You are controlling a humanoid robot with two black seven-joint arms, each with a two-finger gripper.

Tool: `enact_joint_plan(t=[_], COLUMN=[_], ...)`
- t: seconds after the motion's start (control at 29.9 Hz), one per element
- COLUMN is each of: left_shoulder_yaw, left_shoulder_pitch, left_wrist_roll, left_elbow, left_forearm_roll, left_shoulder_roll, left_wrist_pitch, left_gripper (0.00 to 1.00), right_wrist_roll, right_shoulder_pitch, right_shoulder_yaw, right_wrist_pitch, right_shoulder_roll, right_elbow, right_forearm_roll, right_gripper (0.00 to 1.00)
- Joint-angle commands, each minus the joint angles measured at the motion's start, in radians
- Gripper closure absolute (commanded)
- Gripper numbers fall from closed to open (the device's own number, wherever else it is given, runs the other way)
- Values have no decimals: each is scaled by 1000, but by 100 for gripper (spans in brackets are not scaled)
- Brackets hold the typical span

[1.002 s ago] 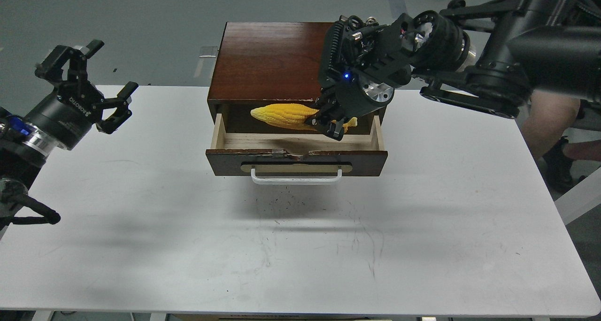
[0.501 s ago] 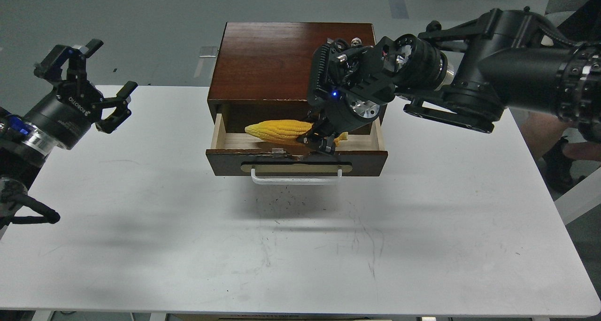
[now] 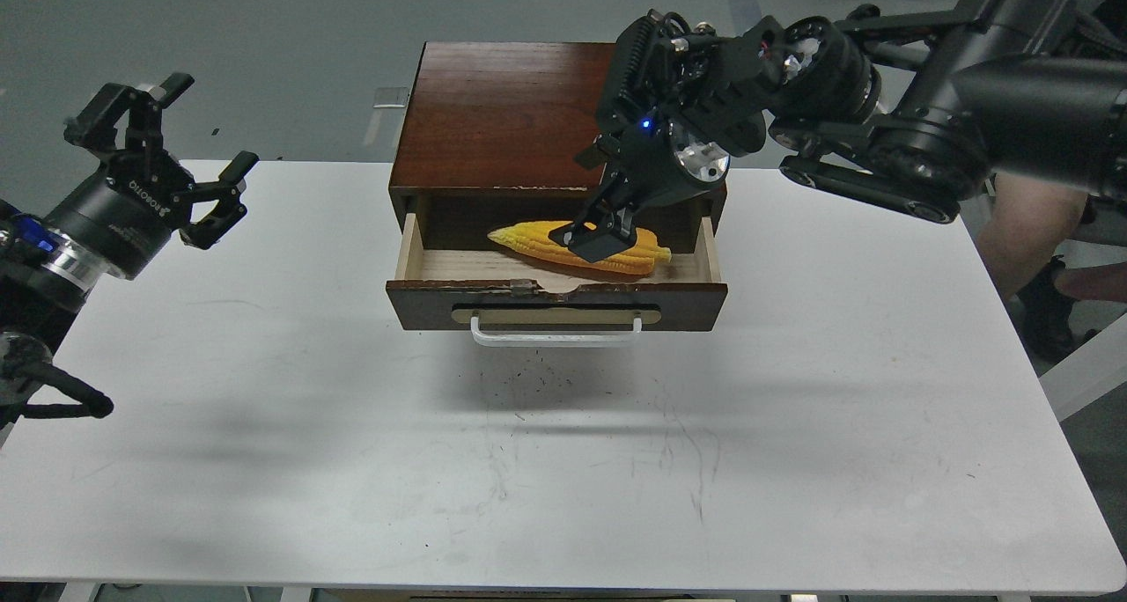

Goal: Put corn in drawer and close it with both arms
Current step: 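Open the right gripper and raise it away from the drawer, then bring the left gripper down to the front of the drawer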

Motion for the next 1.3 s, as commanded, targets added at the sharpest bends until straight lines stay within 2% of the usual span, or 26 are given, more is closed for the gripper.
enact_joint_plan(t=[0.0, 0.13, 0.2, 0.3, 0.43, 0.5, 0.63, 0.77, 0.87, 0.9, 1.04, 1.17, 1.27], left_shoulder_yaw=[2, -1, -5, -8, -9, -9, -14, -15, -12, -12, -2, 25, 104], left_shoulder_pitch=[-17, -35, -55, -64, -84, -98, -162, -185, -204, -204, -202, -184, -182], left_wrist_roll=[0, 0, 0, 0, 0, 0, 0, 0, 0, 0, 0, 0, 0], left_elbow=[-1, -1, -1, -20, -133, -174, -306, -406, -512, -512, -610, -627, -626], left_forearm_roll=[1, 26, 58, 69, 98, 138, 395, 586, 835, 836, 1217, 1363, 1454], left_shoulder_roll=[9, 21, 21, 23, 58, 61, 47, 9, -55, -56, -147, -204, -215], left_wrist_pitch=[0, 0, 0, 0, 0, 0, 0, 0, 0, 0, 0, 0, 0], left_gripper=[0, 0, 0, 0, 0, 0, 0, 1, 2, 2, 2, 3, 6], right_wrist_roll=[0, 0, 0, 0, 0, 0, 0, 0, 0, 0, 0, 0, 0], right_shoulder_pitch=[2, -60, -167, -261, -497, -570, -775, -860, -912, -912, -953, -979, -999], right_shoulder_yaw=[80, 141, 196, 258, 447, 508, 643, 690, 697, 697, 698, 697, 697], right_wrist_pitch=[4, -1, -1, -1, -4, -4, -4, -4, -4, -4, -4, -4, -4], right_shoulder_roll=[-79, -194, -272, -326, -415, -422, -425, -418, -416, -416, -415, -415, -415], right_elbow=[2, 3, 2, -1, -14, -21, -109, -159, -192, -192, -225, -227, -227], right_forearm_roll=[210, 490, 688, 794, 928, 965, 1026, 1080, 1175, 1175, 1195, 1195, 1193], right_gripper=[1, 1, 1, 1, 1, 1, 1, 1, 1, 1, 1, 1, 1])
